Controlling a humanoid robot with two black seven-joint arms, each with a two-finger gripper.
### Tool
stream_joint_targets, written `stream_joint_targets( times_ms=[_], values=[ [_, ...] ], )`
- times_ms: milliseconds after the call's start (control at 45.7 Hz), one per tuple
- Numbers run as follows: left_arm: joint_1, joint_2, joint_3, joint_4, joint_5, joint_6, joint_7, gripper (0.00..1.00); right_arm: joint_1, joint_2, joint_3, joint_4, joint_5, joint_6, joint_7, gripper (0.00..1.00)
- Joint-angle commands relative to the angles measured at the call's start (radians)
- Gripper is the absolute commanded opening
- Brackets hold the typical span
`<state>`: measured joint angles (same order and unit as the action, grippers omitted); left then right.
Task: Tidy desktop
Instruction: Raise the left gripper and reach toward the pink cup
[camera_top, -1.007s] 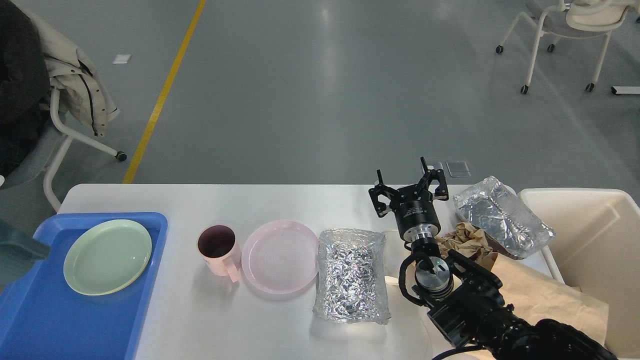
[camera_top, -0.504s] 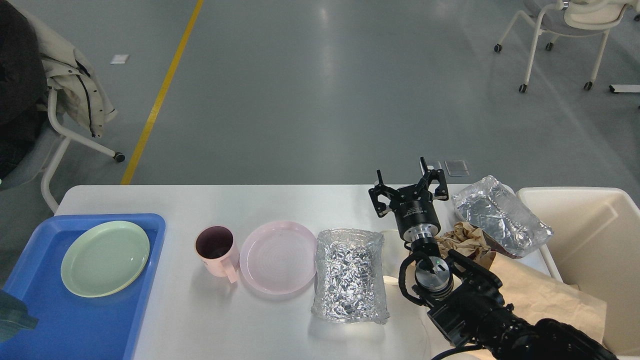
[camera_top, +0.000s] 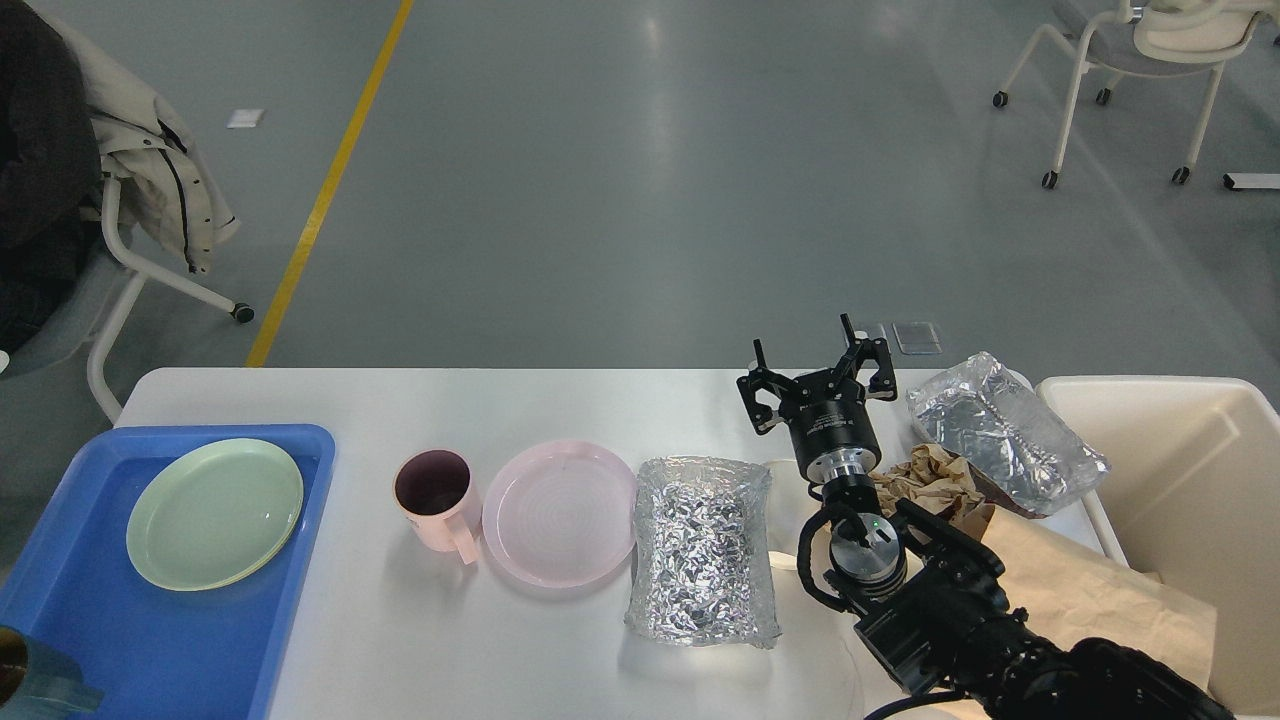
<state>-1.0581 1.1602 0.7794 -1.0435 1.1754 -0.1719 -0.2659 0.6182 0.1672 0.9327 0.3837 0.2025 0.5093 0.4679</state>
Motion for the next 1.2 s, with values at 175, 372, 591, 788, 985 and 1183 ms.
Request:
stream_joint_targets(
  times_ms=[175, 372, 591, 788, 985, 1183],
  values=[
    [0.038, -0.024, -0.006, 0.026, 0.003, 0.006, -0.019, 0.17, 0.000, 0.000, 0.000, 0.000, 0.000, 0.000, 0.000, 1.00],
    [0.038, -0.017, -0.008, 0.026, 0.001, 0.003, -0.041, 0.40, 0.000, 0.000, 0.000, 0.000, 0.000, 0.000, 0.000, 1.00],
    [0.014, -0.005, -0.034, 0.028, 0.000, -0.006, -0.104, 0.67, 0.000, 0.000, 0.000, 0.000, 0.000, 0.000, 0.000, 1.00],
    [-0.114, 0.068, -0.063, 0.028, 0.015, -0.087, -0.131, 0.74, 0.000, 0.000, 0.000, 0.000, 0.000, 0.000, 0.000, 1.00],
    [-0.388, 0.070, -0.077, 0.030, 0.000, -0.282, -0.141, 0.77, 0.000, 0.000, 0.000, 0.000, 0.000, 0.002, 0.000, 1.00],
    [-0.719, 0.059, -0.241, 0.030, -0.023, -0.605, -0.125, 0.78, 0.000, 0.000, 0.000, 0.000, 0.000, 0.000, 0.000, 1.00]
  ],
)
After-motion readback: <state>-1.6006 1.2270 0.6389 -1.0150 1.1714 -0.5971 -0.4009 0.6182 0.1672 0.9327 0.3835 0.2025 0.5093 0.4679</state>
